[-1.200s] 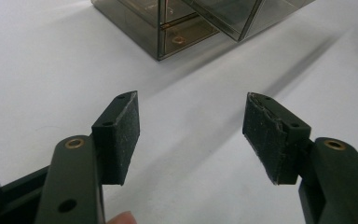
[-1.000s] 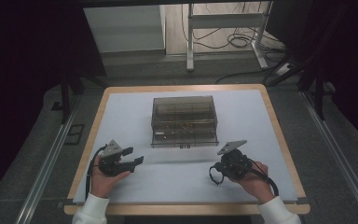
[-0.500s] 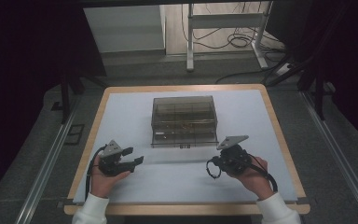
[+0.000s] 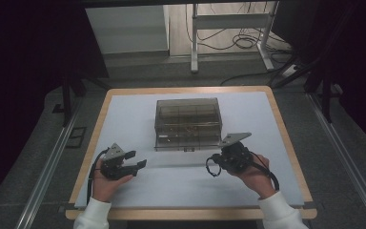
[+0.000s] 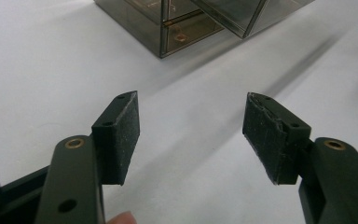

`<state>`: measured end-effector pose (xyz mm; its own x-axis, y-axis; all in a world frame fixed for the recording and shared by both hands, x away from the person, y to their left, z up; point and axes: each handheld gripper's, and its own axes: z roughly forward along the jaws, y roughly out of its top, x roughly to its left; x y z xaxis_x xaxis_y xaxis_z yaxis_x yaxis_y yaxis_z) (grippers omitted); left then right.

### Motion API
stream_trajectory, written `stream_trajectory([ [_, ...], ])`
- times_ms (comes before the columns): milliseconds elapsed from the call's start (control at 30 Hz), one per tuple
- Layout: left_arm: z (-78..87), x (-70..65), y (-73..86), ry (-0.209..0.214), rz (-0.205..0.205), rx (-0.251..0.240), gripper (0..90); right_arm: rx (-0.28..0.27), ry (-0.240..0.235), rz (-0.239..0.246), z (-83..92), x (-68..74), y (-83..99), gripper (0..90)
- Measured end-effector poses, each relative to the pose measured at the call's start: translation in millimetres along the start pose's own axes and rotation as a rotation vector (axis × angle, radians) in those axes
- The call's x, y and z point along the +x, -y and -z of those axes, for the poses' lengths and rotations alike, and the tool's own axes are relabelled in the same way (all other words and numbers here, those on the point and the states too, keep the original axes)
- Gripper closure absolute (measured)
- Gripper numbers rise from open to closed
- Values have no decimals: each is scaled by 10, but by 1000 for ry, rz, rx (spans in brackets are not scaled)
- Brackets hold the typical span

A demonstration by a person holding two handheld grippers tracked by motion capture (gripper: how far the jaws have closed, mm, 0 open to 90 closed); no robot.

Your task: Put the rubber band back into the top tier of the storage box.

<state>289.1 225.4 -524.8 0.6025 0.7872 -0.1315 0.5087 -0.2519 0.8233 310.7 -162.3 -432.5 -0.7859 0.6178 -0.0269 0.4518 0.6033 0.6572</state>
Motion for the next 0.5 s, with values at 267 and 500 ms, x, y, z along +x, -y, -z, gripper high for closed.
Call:
stream_trajectory([
  [267, -3, -4, 1, 0, 1, 0, 365, -16, -2, 10, -8, 14, -74, 866],
  [500, -6, -3, 2, 1, 2, 1, 365, -27, -3, 18, 14, 32, -133, 866],
])
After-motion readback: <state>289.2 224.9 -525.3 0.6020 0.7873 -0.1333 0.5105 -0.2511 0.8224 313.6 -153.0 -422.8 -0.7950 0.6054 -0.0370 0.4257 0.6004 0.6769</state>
